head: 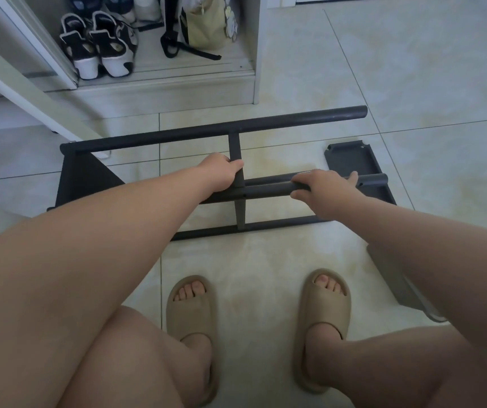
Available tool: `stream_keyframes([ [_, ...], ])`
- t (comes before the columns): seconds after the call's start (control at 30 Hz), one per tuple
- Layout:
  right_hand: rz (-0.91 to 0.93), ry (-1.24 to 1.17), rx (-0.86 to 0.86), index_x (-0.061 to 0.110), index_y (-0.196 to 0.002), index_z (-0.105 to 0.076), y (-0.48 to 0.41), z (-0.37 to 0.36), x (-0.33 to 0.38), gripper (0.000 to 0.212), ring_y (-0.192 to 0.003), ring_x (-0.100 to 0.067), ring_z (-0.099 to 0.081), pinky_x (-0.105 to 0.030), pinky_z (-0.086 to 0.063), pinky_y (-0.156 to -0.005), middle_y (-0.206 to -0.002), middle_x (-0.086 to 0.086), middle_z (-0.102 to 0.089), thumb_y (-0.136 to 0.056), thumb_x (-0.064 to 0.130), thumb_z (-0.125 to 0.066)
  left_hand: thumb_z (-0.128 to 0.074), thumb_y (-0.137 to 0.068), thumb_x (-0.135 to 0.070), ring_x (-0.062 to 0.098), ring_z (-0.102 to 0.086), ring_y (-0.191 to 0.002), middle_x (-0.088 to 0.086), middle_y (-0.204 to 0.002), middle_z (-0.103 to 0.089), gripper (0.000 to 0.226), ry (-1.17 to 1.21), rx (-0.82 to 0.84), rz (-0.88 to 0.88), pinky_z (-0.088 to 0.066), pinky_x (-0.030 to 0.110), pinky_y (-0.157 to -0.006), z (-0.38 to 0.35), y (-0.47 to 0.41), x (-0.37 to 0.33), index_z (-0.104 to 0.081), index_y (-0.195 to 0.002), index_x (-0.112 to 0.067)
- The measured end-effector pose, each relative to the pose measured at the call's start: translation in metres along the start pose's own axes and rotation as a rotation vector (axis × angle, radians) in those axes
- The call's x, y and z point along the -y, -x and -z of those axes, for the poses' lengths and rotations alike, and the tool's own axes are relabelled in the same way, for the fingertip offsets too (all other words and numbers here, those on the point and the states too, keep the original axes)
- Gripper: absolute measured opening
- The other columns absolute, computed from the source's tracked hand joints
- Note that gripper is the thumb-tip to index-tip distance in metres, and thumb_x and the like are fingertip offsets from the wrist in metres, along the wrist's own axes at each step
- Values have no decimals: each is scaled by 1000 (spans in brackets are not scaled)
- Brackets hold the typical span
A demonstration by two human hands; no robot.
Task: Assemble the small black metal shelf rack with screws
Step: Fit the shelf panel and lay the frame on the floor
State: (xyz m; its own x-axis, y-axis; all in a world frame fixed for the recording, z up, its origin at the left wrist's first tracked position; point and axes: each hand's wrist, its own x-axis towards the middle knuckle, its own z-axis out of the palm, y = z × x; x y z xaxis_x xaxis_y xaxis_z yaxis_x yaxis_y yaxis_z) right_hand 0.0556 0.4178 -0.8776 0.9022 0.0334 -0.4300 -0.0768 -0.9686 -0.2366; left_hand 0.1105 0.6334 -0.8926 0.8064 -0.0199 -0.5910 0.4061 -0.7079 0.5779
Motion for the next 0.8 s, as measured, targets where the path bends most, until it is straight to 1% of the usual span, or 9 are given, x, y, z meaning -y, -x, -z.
stream_keyframes([
  [0.07,10,1,1,27,-102,-61,-2,2,1,21,-98,-26,-49,-74,-4,-115,-95,-1,-57,-107,37,-43,-45,-102,-45,33,-62,-111,12,-118,-65,45,10,25,6,-45,46,-106,4,-1,0,-64,-117,-6],
  [0.23,6,-7,42,27,-115,-64,-6,10,4,22,-101,-26,-51,-73,-4,-115,-102,-3,-65,-107,37,-46,-46,-102,-47,31,-62,-109,10,-116,-67,43,-22,60,-39,-45,47,-105,11,0,5,-66,-115,-11],
  [0.37,20,-7,32,24,-112,-66,-7,14,7,20,-102,-29,-55,-74,-5,-114,-102,-7,-65,-106,32,-48,-50,-101,-40,31,-63,-107,12,-114,-68,35,-18,52,-57,-46,45,-103,12,1,8,-68,-107,-10],
  [0.57,42,-1,35,21,-109,-66,-5,14,13,20,-101,-29,-54,-75,-5,-113,-101,-8,-65,-107,29,-48,-54,-100,-37,34,-65,-108,18,-111,-70,36,12,42,-73,-48,48,-103,10,0,6,-69,-106,-5],
  [0.8,41,-9,61,20,-107,-66,-4,18,16,19,-102,-32,-58,-75,-5,-114,-104,-9,-65,-106,29,-49,-56,-100,-35,31,-67,-106,15,-107,-72,31,45,71,-82,-48,48,-104,13,-2,8,-70,-107,-8],
])
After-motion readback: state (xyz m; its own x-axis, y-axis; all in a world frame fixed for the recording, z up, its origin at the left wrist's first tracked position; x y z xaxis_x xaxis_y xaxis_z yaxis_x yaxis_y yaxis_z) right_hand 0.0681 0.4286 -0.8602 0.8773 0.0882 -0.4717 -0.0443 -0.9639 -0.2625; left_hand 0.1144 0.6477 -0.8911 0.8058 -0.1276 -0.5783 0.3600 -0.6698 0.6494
